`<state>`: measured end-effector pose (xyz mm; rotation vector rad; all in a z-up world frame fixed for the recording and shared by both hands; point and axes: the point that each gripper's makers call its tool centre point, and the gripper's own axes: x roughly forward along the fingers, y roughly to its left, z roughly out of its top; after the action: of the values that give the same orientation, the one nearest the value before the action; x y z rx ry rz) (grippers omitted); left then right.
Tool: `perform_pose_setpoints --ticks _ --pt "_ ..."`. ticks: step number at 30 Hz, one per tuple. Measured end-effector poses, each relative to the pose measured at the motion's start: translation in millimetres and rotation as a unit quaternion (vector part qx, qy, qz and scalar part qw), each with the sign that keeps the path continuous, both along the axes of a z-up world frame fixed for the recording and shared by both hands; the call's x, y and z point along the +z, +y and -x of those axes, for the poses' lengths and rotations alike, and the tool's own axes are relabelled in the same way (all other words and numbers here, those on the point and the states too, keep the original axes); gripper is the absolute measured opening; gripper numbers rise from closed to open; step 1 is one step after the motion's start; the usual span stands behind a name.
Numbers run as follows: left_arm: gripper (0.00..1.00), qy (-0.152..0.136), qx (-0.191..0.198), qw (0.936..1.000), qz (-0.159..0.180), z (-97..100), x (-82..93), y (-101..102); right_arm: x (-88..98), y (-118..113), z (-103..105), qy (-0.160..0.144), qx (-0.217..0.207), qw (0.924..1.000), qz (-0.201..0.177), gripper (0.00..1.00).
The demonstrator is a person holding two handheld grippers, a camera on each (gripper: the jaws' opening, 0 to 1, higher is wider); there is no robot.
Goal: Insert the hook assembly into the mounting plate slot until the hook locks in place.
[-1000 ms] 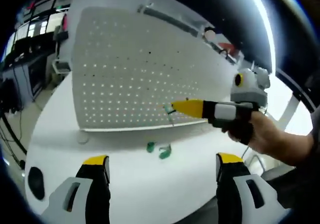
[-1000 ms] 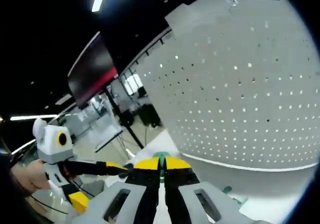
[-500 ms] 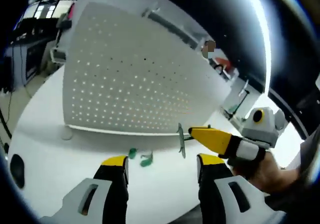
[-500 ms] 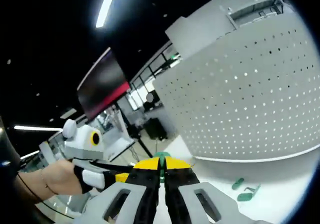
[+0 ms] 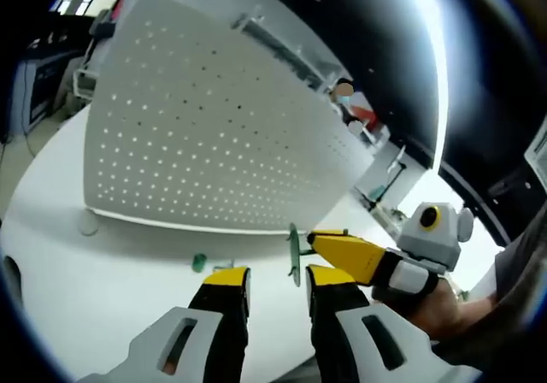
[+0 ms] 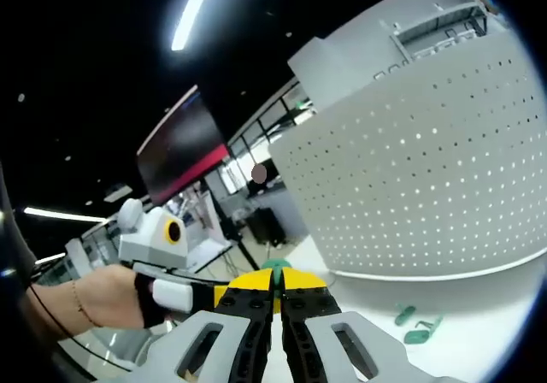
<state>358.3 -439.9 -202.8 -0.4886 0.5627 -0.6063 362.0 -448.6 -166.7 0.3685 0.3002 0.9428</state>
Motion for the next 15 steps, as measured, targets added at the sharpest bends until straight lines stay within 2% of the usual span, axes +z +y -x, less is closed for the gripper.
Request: perform_pose_setpoints --ticks 15 --pt "0.09 -0.020 -0.023 0.9995 0.008 3.3 8.8 -10.6 6.1 -0.5 5.7 -0.019 0.001 0.9998 -0.004 0.00"
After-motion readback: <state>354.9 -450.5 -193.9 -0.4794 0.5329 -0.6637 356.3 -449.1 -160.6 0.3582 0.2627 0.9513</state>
